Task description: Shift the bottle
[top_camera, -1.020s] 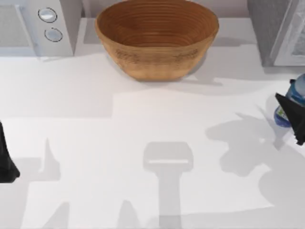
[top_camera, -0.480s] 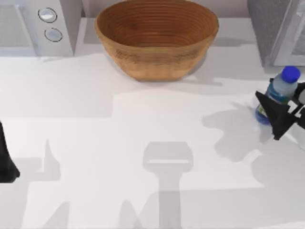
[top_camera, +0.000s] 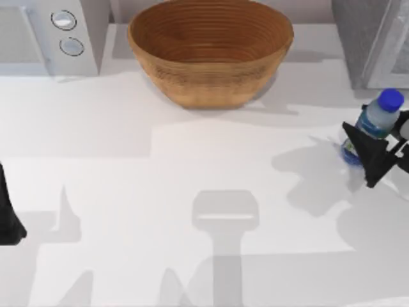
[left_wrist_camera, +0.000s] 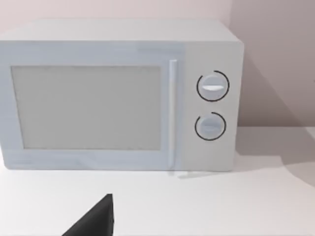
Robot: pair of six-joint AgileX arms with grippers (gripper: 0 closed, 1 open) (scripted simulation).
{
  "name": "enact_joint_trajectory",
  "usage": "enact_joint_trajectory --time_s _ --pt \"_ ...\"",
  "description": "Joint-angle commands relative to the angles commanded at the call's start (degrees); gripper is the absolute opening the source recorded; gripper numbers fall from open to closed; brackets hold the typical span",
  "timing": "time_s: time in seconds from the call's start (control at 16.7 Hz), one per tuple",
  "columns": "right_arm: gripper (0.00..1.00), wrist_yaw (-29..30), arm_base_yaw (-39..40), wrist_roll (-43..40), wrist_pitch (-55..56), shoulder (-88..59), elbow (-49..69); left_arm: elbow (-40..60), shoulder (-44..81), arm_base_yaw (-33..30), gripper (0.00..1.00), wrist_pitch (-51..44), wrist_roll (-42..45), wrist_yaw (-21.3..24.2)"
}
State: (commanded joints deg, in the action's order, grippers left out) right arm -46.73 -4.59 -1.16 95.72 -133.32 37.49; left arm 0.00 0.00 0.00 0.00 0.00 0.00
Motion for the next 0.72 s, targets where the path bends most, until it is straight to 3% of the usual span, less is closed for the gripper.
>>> enact_joint_trajectory --time_s 0.36,0.72 --pt "0.98 0.0 0.0 0.0 0.0 0.0 0.0 0.0 0.0 0.0 1.0 0.0 0.0 0.0" --pt "1.0 0.0 0.0 0.0 0.0 0.0 0.0 0.0 0.0 0.0 1.0 0.0 0.0 0.0"
